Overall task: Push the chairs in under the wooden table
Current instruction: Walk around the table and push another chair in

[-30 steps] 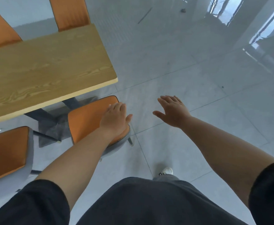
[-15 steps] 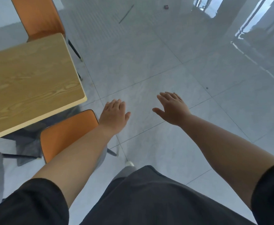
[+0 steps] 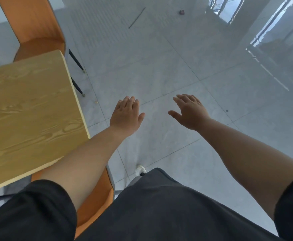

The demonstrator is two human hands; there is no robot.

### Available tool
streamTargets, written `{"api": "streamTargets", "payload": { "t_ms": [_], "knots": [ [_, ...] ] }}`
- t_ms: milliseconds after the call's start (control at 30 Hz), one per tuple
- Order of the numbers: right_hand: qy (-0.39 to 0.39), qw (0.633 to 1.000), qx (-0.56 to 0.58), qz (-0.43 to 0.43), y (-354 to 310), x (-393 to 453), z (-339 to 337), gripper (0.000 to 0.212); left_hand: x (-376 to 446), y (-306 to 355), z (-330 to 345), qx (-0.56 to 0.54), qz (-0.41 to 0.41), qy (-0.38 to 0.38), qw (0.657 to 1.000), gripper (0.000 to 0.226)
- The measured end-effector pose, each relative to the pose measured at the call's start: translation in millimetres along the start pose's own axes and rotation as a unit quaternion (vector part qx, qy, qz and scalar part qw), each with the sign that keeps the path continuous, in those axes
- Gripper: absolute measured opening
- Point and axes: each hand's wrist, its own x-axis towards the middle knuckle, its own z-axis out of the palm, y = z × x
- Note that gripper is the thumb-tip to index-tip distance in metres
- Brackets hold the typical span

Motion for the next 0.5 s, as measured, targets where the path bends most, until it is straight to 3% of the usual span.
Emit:
{"api": "streamTargets", "payload": {
  "t_ms": [500],
  "knots": [
    [-0.016, 0.996, 0.031, -0.082, -16, 250, -1, 0.063, 150, -131, -16, -0.006, -0.072, -0.019, 0.997, 0.067]
  ]
}}
